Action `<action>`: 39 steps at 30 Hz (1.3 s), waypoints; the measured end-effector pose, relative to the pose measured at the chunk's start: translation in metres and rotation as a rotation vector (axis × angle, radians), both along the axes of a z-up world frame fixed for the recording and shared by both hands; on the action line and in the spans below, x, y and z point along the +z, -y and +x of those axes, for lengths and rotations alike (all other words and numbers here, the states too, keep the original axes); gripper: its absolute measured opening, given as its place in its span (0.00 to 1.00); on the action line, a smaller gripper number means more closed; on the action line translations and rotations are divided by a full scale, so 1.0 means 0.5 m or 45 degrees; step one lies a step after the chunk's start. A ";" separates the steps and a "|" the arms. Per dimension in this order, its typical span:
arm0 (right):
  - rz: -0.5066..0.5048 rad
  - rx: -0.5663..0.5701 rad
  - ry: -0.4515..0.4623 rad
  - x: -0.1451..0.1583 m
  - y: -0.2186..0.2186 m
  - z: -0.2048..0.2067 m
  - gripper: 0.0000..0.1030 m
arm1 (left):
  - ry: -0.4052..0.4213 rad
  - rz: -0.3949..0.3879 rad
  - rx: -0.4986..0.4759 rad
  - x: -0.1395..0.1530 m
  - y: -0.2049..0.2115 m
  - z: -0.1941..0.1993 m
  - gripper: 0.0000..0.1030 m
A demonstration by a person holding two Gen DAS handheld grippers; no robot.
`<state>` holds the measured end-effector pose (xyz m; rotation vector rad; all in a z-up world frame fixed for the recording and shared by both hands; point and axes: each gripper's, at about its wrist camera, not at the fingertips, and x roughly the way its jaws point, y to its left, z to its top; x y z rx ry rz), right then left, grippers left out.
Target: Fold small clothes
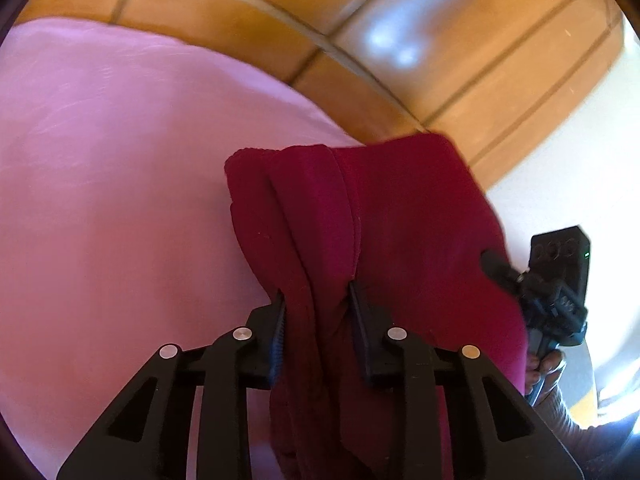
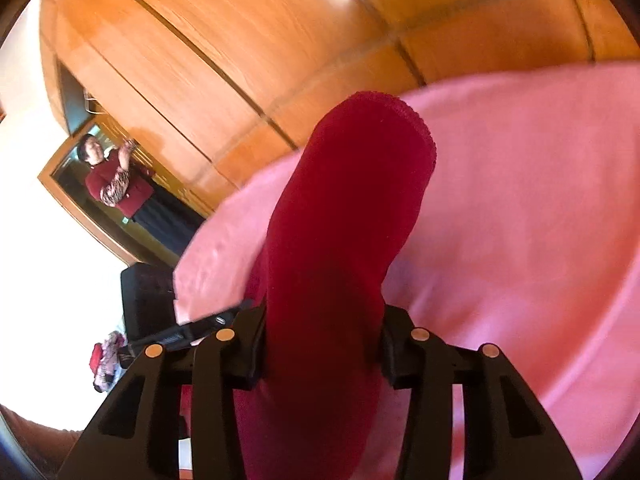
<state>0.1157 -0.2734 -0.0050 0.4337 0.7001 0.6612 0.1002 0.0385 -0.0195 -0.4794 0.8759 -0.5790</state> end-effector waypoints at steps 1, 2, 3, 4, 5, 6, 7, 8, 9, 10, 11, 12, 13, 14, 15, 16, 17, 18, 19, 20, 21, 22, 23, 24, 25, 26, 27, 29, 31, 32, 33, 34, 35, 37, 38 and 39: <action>-0.002 -0.026 0.022 0.012 0.020 -0.010 0.41 | 0.020 -0.009 -0.042 0.013 0.039 0.008 0.26; -0.003 -0.060 0.047 0.028 0.047 -0.022 0.41 | 0.033 -0.014 -0.070 0.022 0.064 0.015 0.26; -0.010 -0.109 0.079 0.047 0.088 -0.038 0.41 | 0.053 -0.025 -0.120 0.038 0.111 0.028 0.24; -0.020 -0.154 0.104 0.061 0.125 -0.050 0.41 | 0.071 -0.034 -0.162 0.051 0.150 0.040 0.24; -0.026 -0.191 0.116 0.066 0.154 -0.059 0.41 | 0.106 -0.019 -0.213 0.071 0.209 0.055 0.24; -0.039 -0.258 0.125 0.073 0.198 -0.068 0.41 | 0.130 0.002 -0.246 0.083 0.249 0.064 0.24; -0.049 -0.323 0.124 0.074 0.240 -0.074 0.41 | 0.152 0.025 -0.285 0.094 0.296 0.076 0.24; -0.047 -0.361 0.118 0.071 0.270 -0.078 0.41 | 0.160 0.039 -0.319 0.100 0.337 0.090 0.24; -0.032 -0.441 0.091 0.057 0.325 -0.081 0.41 | 0.156 0.056 -0.357 0.102 0.390 0.107 0.24; -0.030 -0.485 0.074 0.045 0.353 -0.083 0.42 | 0.153 0.083 -0.390 0.099 0.436 0.121 0.24; -0.032 -0.536 0.049 0.028 0.386 -0.083 0.43 | 0.150 0.120 -0.416 0.094 0.477 0.131 0.24; -0.032 -0.599 -0.009 -0.006 0.428 -0.080 0.44 | 0.146 0.204 -0.458 0.078 0.538 0.143 0.24; -0.032 -0.633 -0.062 -0.035 0.451 -0.074 0.46 | 0.143 0.266 -0.479 0.065 0.570 0.147 0.24; -0.043 -0.652 -0.102 -0.057 0.464 -0.069 0.48 | 0.124 0.390 -0.501 0.035 0.618 0.153 0.24; -0.086 -0.683 -0.171 -0.096 0.480 -0.063 0.50 | 0.121 0.481 -0.509 0.013 0.643 0.155 0.24; -0.126 -0.708 -0.221 -0.128 0.487 -0.059 0.56 | 0.155 0.558 -0.504 -0.005 0.661 0.151 0.26; -0.108 -0.727 -0.222 -0.148 0.494 -0.064 0.63 | 0.198 0.571 -0.485 -0.011 0.669 0.142 0.27; -0.072 -0.744 -0.220 -0.155 0.502 -0.070 0.67 | 0.191 0.567 -0.471 -0.006 0.668 0.141 0.27; -0.059 -0.756 -0.220 -0.153 0.508 -0.072 0.74 | 0.186 0.569 -0.452 -0.001 0.664 0.139 0.31; -0.066 -0.780 -0.212 -0.145 0.514 -0.081 0.79 | 0.189 0.579 -0.434 0.006 0.663 0.133 0.32; -0.086 -0.795 -0.200 -0.136 0.517 -0.089 0.80 | 0.199 0.592 -0.412 0.015 0.659 0.127 0.32; -0.126 -0.817 -0.174 -0.120 0.517 -0.102 0.80 | 0.218 0.603 -0.391 0.027 0.654 0.118 0.32; -0.156 -0.831 -0.152 -0.106 0.511 -0.112 0.78 | 0.241 0.611 -0.372 0.032 0.642 0.114 0.32; -0.196 -0.845 -0.122 -0.086 0.502 -0.127 0.76 | 0.276 0.618 -0.342 0.042 0.627 0.108 0.32; -0.225 -0.848 -0.088 -0.064 0.488 -0.143 0.72 | 0.304 0.616 -0.312 0.053 0.621 0.093 0.32; -0.246 -0.846 -0.061 -0.047 0.460 -0.150 0.66 | 0.321 0.609 -0.295 0.059 0.618 0.083 0.32; -0.277 -0.842 -0.022 -0.028 0.440 -0.165 0.63 | 0.347 0.590 -0.272 0.068 0.610 0.065 0.32; -0.335 -0.824 0.015 -0.010 0.397 -0.184 0.57 | 0.364 0.571 -0.247 0.072 0.590 0.045 0.32; -0.424 -0.818 -0.006 -0.020 0.353 -0.183 0.55 | 0.351 0.570 -0.258 0.060 0.588 0.039 0.32; -0.466 -0.804 -0.049 -0.041 0.337 -0.175 0.55 | 0.346 0.603 -0.256 0.048 0.595 0.042 0.32; -0.493 -0.796 -0.078 -0.066 0.319 -0.169 0.56 | 0.333 0.665 -0.250 0.034 0.601 0.036 0.32; -0.546 -0.813 -0.086 -0.088 0.304 -0.165 0.57 | 0.314 0.690 -0.254 0.021 0.603 0.036 0.32; -0.603 -0.834 -0.077 -0.102 0.290 -0.163 0.57 | 0.300 0.700 -0.256 0.008 0.604 0.038 0.32; -0.662 -0.863 -0.057 -0.096 0.274 -0.162 0.58 | 0.322 0.706 -0.231 0.004 0.601 0.034 0.32; -0.665 -0.870 -0.056 -0.090 0.272 -0.164 0.61 | 0.328 0.706 -0.222 0.013 0.600 0.029 0.32; -0.652 -0.873 -0.056 -0.088 0.272 -0.167 0.63 | 0.331 0.701 -0.218 0.019 0.598 0.026 0.32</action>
